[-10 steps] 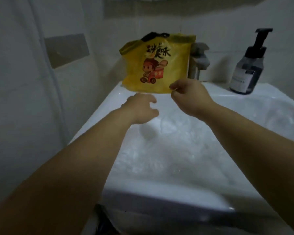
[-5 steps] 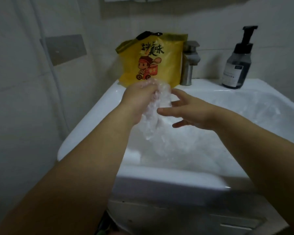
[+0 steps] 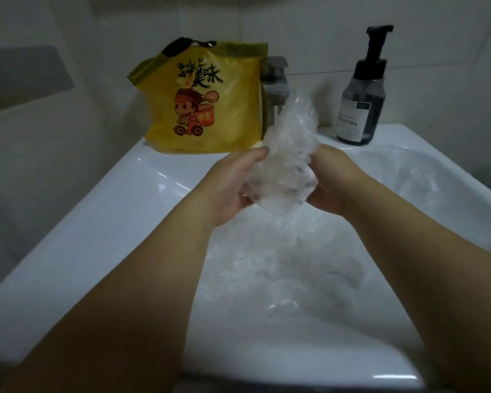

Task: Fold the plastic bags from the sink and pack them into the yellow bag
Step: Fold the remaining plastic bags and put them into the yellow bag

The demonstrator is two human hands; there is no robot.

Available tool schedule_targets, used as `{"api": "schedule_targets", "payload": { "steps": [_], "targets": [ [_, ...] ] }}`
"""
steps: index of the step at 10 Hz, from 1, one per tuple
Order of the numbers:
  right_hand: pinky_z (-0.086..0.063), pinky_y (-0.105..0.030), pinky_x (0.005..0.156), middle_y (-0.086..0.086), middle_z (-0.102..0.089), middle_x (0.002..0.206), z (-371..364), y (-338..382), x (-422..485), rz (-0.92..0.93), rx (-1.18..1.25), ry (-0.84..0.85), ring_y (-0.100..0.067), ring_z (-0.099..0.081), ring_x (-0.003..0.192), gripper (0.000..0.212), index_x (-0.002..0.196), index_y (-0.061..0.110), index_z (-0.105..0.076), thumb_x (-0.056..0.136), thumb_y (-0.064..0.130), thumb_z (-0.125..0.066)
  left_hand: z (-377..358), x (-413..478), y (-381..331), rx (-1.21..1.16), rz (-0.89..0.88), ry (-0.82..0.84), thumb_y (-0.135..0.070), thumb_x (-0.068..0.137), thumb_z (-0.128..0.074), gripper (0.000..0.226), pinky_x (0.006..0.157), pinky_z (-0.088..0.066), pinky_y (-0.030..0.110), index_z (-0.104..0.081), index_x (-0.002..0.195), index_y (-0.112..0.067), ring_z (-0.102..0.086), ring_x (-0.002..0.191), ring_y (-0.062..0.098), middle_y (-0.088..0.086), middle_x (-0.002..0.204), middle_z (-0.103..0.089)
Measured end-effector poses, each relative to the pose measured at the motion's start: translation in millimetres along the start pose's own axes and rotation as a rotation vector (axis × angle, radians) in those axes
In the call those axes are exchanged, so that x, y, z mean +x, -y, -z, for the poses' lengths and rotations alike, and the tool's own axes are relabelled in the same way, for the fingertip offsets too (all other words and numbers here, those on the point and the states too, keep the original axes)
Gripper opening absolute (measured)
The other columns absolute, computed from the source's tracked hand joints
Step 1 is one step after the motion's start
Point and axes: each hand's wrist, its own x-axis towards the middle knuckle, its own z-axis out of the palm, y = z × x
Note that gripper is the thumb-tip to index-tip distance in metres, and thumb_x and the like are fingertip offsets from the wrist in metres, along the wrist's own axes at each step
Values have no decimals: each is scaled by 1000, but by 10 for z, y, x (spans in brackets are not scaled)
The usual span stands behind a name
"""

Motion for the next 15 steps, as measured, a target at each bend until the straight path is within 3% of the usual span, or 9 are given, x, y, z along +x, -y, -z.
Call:
{"api": "schedule_targets", "payload": {
  "steps": [3,4,6,8,9,11,13,14,15],
  "targets": [
    [-59,-34,68,-16,-55,113,34,-11,90,-28,-115,-256,-29,-60,102,45,126,7,-45,89,25,-66,130,45,7,149,-139,-379,-34,91,-63,17,64,-46,28,-63,82,-20,-59,73,19,3,81,-63],
    [-56,-37,76,-14,-67,111,2,27,68,-45,-55,1,-29,-67,99,63,118,6,-58,86,60,-52,87,29,14,229,-159,-405,-40,93,-58,28,45,-33,19,-57,74,-20,-45,56,12,-5,64,-50],
    [-53,-26,66,-4,-66,78,-34,13,-2,141,-154,-55,-16,-63,71,3,86,11,-64,88,9,-64,27,6,60,408,-207,-302,-41,92,-60,28,61,-34,29,-55,78,-16,-45,62,19,6,67,-46],
    [-38,-30,99,14,-59,95,31,105,-20,219,-22,-212,-4,-55,95,18,100,17,-63,89,32,-64,40,-58,112,839,24,-196,-48,94,-54,38,71,-45,30,-56,81,-12,-55,80,24,9,88,-57],
    [-56,-40,85,-4,-68,104,-38,68,-42,208,47,-31,-19,-70,89,37,122,20,-55,88,9,-64,2,-71,115,719,-89,-142,-38,83,-72,76,94,-42,31,-33,148,-25,-45,128,19,-2,142,-41],
    [-58,-44,82,-13,-68,107,-69,-19,-10,215,-47,112,-29,-70,93,45,120,23,-48,86,-3,-64,-68,-104,61,397,-192,85,-25,99,-47,30,90,-47,19,-57,111,-51,-60,105,-4,-20,111,-66],
    [-56,-43,85,0,-42,138,38,-66,62,180,-434,-37,-23,-58,109,96,151,37,-15,81,4,-72,13,-22,-56,180,-186,-303,-25,93,-59,14,70,-41,27,-69,85,-27,-53,81,14,-7,82,-59],
    [-53,-32,76,-8,-45,131,133,-27,51,104,-534,-99,-26,-58,103,100,151,37,-12,78,15,-78,156,-46,-156,-162,-95,-278,-17,96,-57,22,73,-51,32,-59,74,-14,-55,52,7,-5,53,-58],
    [-55,-33,76,0,-51,114,129,-19,50,26,-519,-73,-19,-63,89,77,144,30,-36,79,18,-76,218,-131,-228,-433,18,-157,-19,97,-54,26,40,-48,18,-56,72,-14,-51,38,4,-5,47,-53]
  ]
}}
